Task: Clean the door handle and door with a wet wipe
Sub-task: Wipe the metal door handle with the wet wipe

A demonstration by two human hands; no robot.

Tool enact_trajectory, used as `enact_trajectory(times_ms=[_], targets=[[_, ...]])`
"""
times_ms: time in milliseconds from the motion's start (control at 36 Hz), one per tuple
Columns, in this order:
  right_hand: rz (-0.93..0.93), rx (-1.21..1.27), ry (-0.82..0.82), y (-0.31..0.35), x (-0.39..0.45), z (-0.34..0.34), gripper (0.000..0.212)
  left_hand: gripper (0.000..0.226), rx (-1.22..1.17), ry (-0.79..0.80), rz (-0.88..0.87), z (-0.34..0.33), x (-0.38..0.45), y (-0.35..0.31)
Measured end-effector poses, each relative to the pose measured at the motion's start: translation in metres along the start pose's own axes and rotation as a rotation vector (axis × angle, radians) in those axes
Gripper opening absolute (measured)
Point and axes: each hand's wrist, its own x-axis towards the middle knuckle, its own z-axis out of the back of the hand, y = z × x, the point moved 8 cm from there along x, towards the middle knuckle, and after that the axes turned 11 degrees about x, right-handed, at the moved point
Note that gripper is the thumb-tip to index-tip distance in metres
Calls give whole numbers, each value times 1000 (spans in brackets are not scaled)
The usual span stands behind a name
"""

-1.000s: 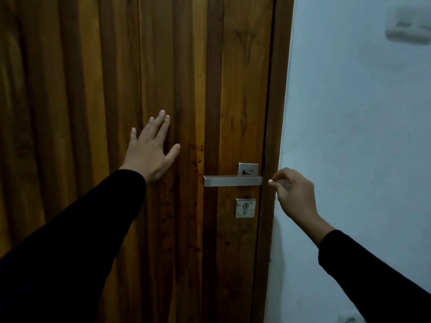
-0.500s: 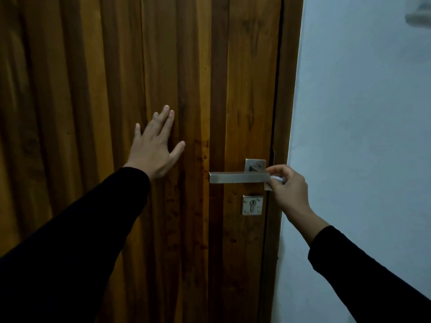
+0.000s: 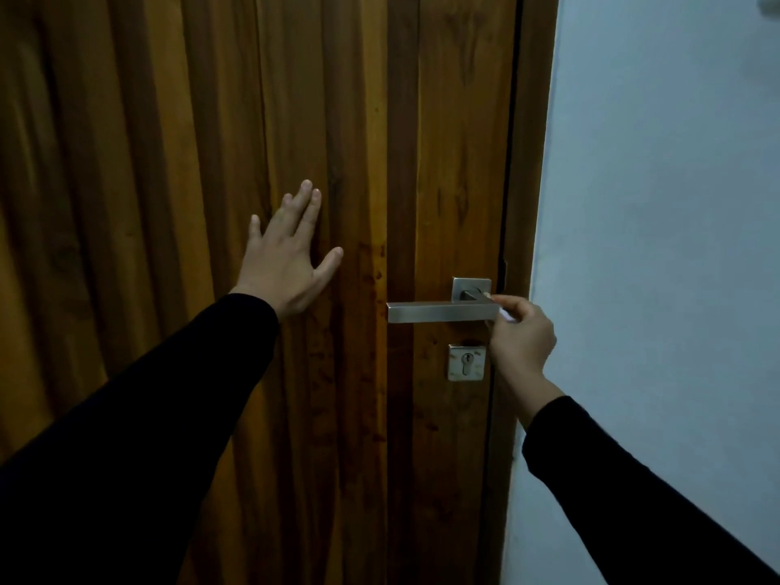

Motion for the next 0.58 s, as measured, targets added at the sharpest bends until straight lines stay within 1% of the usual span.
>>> enact_trajectory(times_ms=[83,167,389,472,583], targets=[[-56,3,-79,-7,-9,-5,16,76,-7,-5,0,0,0,0],[-117,36,-121,-12,-14,-9,19,76,-8,-16,1,-1,-1,0],[-253,152,-163,-16,-26,-15,18,78,-14,-23,3,-3,1,-1],[-282,190,-136,-18,-30,-21,16,78,-24,-18,-1,-3,0,-1],[-331,243,-125,-20,-37,-30,32,80,-37,-2,-8,-1,0,0]])
